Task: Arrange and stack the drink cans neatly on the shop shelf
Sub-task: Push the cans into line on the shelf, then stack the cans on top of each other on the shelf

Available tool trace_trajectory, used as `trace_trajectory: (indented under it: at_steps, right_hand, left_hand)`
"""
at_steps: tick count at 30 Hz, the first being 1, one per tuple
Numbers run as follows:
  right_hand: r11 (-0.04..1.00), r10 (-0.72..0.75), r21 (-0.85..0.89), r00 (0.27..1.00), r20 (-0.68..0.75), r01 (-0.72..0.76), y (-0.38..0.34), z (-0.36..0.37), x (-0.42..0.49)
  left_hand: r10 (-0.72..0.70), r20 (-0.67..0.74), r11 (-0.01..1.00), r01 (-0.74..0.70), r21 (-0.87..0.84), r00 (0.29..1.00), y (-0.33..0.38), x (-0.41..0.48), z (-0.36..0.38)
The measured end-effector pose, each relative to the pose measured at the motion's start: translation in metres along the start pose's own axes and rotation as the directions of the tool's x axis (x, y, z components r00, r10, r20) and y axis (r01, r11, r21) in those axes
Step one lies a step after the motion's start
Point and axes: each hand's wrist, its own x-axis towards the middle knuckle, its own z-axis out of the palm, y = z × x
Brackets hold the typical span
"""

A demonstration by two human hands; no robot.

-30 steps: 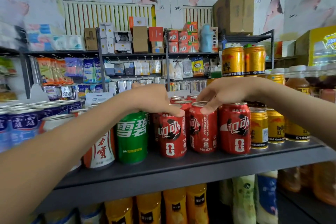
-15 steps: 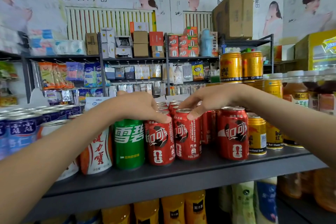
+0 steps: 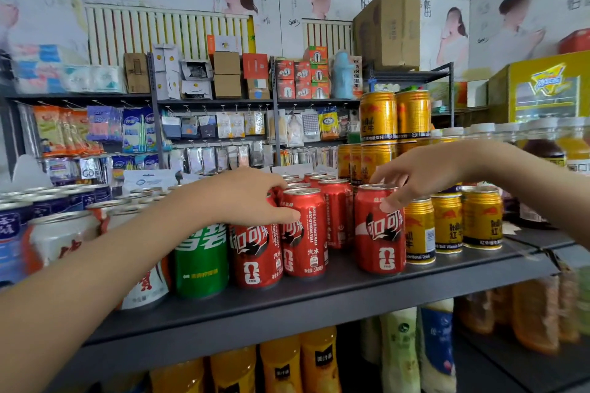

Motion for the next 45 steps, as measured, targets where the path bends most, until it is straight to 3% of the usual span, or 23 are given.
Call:
trace_trajectory:
  at_steps: [9, 14, 18, 28, 30, 33, 39, 42, 45]
  right_hand:
    - [0.987, -0.055, 0.137, 0.984, -0.171, 0.080, -0.003, 0.017, 0.011]
    - [0.947, -0.098, 0.292, 0.986, -0.136, 0.134, -0.003, 0.017, 0.021]
    - [0.915, -0.130, 0.372, 0.986, -0.100, 0.158, -0.007, 0.019, 0.031]
    - [0.951, -0.153, 0.256, 0.984, -0.089, 0.171, -0.017, 0.018, 0.034]
    - [0.966, -0.131, 0.201, 0.978, -0.161, 0.162, -0.010, 0.022, 0.027]
    - [0.974, -0.102, 0.151, 0.923, -0.371, 0.169, 0.004, 0.028, 0.008]
    - [0.907, -0.002, 0.320, 0.763, -0.646, 0.273, 0.046, 0.050, -0.039]
    - [0.842, 0.083, 0.425, 0.699, -0.711, 0.333, 0.074, 0.076, -0.049]
    - [0.757, 0.160, 0.516, 0.653, -0.740, 0.400, 0.103, 0.104, -0.051]
  left_hand:
    - [0.025, 0.027, 1.000, -0.025, -0.016, 0.999, -0.001, -0.002, -0.002]
    - [-0.079, 0.111, 0.996, 0.073, 0.058, 0.991, -0.014, -0.008, -0.019]
    - [-0.081, 0.066, 0.996, 0.079, 0.040, 0.995, -0.018, -0.009, -0.014]
    - [-0.111, 0.023, 0.993, 0.110, 0.046, 0.994, -0.018, -0.009, -0.006]
    - [-0.106, -0.022, 0.993, 0.107, 0.054, 0.994, -0.011, -0.011, -0.004]
    - [-0.121, -0.208, 0.988, 0.138, 0.067, 0.971, 0.010, -0.019, 0.002]
    - [-0.031, -0.571, 0.999, 0.011, -0.039, 0.820, 0.083, -0.027, 0.031]
    - [-0.024, -0.640, 0.987, -0.085, -0.140, 0.768, 0.130, -0.018, 0.054]
    - [-0.111, -0.640, 0.952, -0.104, -0.288, 0.760, 0.174, 0.003, 0.078]
